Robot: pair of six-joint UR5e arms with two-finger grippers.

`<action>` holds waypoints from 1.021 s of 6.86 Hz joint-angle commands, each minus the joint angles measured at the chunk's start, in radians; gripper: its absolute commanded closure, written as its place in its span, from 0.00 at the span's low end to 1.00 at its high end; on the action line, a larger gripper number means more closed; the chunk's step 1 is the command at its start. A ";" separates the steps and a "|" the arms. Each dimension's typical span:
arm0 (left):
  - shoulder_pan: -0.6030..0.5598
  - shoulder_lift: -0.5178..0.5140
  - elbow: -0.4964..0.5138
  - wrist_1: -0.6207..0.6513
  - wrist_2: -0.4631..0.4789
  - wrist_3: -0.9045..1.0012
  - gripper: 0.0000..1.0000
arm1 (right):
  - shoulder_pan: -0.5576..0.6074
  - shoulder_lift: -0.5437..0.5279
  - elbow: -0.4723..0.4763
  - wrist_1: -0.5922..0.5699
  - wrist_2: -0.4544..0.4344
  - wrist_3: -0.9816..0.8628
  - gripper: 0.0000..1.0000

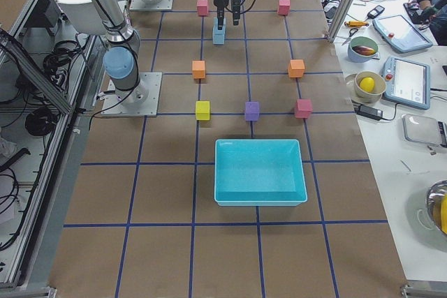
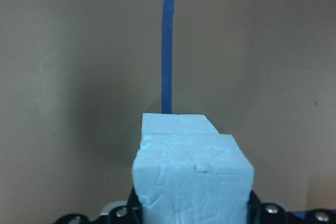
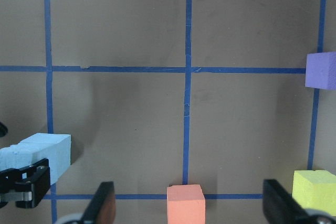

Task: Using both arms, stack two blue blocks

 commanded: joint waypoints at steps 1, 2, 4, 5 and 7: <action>-0.002 -0.004 0.000 0.000 0.015 0.003 1.00 | -0.009 -0.010 0.001 0.007 -0.011 -0.021 0.00; -0.006 -0.006 -0.001 -0.001 0.019 0.000 1.00 | -0.022 -0.011 -0.001 0.008 -0.005 -0.021 0.00; -0.008 -0.007 -0.001 -0.001 0.023 -0.002 1.00 | -0.046 -0.016 -0.001 0.008 -0.003 -0.038 0.00; -0.008 -0.017 -0.001 -0.001 0.026 -0.007 0.77 | -0.048 -0.018 -0.001 0.011 -0.003 -0.038 0.00; -0.014 -0.029 -0.001 -0.001 0.058 -0.063 0.26 | -0.052 -0.024 -0.001 0.043 -0.003 -0.034 0.00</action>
